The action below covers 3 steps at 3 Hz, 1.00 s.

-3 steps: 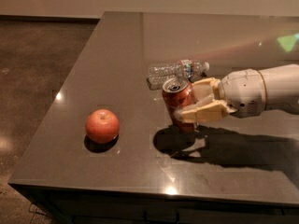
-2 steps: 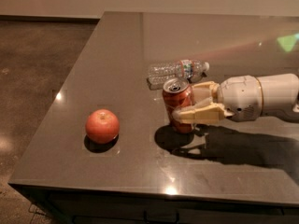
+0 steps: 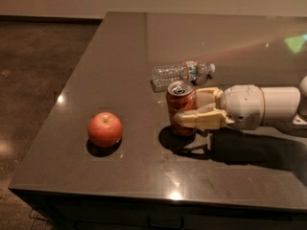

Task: Place coke can upright

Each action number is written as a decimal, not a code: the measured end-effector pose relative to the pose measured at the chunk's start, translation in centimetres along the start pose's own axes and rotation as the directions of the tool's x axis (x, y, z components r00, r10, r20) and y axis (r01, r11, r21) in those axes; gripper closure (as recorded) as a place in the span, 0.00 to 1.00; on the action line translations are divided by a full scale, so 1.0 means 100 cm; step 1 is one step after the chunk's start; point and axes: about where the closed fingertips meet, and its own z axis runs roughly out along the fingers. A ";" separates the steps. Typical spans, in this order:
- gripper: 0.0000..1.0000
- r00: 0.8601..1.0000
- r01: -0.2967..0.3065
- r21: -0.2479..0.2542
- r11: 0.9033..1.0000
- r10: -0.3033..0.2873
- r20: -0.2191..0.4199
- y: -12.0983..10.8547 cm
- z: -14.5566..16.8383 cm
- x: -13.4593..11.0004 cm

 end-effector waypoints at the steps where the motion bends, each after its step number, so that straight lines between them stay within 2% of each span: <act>1: 1.00 0.999 0.006 -0.006 1.000 -0.006 0.047 -0.001 0.002 0.004; 2: 1.00 0.994 0.016 -0.016 1.000 -0.014 0.105 -0.003 0.004 0.005; 3: 0.81 0.988 0.032 -0.014 0.999 -0.029 0.155 -0.004 0.006 0.004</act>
Offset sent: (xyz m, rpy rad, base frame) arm 0.0058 -0.0013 -0.0096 0.1827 -0.0550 0.0144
